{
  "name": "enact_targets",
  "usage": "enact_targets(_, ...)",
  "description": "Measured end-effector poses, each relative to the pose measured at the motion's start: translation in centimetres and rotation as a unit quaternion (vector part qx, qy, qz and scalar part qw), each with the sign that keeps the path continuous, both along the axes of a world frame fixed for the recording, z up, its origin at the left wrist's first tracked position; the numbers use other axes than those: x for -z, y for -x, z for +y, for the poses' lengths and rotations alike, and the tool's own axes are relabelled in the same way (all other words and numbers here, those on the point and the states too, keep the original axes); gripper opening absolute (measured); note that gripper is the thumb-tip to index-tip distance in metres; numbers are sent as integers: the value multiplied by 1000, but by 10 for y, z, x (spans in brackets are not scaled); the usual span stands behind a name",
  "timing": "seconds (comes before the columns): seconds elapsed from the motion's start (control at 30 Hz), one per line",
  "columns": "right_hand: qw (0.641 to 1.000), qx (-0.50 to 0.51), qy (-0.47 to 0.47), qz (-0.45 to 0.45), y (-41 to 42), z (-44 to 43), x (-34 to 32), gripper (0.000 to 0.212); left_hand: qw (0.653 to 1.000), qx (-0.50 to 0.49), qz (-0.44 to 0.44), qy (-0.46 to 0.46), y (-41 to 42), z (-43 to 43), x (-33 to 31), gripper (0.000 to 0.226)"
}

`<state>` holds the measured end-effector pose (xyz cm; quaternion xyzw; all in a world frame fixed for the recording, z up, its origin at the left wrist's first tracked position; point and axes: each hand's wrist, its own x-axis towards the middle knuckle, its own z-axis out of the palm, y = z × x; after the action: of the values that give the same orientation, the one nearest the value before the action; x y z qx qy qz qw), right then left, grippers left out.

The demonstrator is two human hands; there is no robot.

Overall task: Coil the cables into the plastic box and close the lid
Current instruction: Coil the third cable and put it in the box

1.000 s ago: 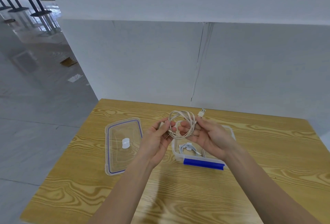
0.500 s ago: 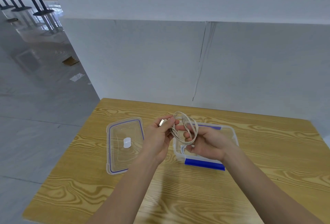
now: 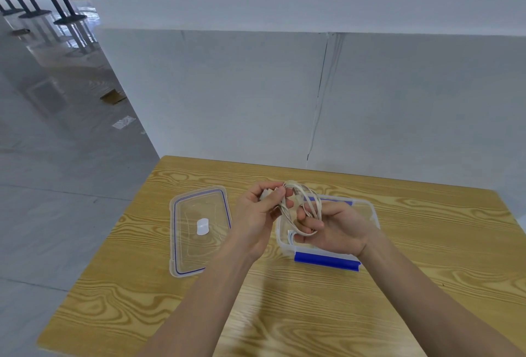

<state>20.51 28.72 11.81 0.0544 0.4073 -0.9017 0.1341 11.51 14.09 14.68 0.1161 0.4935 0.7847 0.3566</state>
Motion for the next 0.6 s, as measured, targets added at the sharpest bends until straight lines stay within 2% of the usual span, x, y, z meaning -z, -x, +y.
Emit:
enact_targets(0.23,995,-55,-69,44,2,4,-4,27,999,2,-5,40,-6,3,1,15)
enact_targets(0.3,997,-41,-34,60,0,4,0,26,999,1,-10,45,-3,3,0,14)
enact_targets(0.47,981,52,170,79,-1,-3,8,31,997,-6,-35,63,5,1,3,8)
enact_targets(0.53,974,109,184,76,-3,-8,9,28,996,-9,-44,76,6,1,8,7)
enact_targets(0.6,974,168,144,55,-3,-11,11,30,994,-12,-50,94,7,1,14,8)
